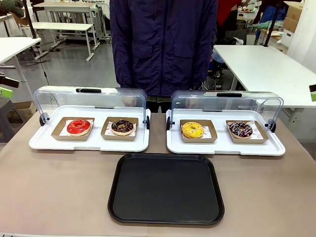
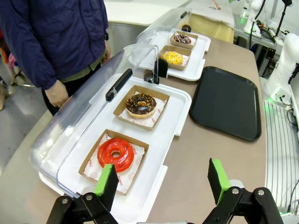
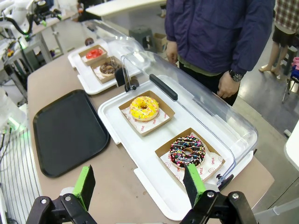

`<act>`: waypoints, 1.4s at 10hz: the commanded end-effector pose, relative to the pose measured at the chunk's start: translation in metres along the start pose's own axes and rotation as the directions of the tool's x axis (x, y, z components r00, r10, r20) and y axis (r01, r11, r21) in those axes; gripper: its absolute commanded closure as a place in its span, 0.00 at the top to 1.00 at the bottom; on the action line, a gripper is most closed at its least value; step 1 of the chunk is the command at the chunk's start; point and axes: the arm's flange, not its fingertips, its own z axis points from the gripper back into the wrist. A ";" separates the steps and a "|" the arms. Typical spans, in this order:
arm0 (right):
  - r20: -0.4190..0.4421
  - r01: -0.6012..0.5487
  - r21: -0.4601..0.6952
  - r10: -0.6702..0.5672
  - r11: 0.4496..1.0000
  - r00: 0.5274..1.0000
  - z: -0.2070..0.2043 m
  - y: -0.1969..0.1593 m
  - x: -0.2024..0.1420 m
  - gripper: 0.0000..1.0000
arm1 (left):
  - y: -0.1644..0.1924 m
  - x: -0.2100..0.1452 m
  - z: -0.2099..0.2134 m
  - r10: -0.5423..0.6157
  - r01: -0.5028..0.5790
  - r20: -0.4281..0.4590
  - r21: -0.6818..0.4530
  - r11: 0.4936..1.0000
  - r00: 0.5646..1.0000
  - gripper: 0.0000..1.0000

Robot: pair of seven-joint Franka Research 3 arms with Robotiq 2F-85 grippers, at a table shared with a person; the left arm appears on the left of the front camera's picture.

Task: Move the second donut from the left to the tray.
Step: Pick up the Paper togo box containing the Donut indicated by the person and place it on the Handle tray.

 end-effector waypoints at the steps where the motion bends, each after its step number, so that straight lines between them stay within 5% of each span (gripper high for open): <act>1: 0.020 -0.013 -0.001 0.013 1.000 1.000 -0.001 -0.001 0.003 1.00 | -0.001 0.001 0.001 -0.005 0.006 0.004 -0.008 1.000 1.000 1.00; 14: 0.020 -0.013 -0.001 0.013 1.000 1.000 -0.001 -0.001 0.003 1.00 | -0.001 0.001 0.001 -0.005 0.006 0.004 -0.008 1.000 1.000 1.00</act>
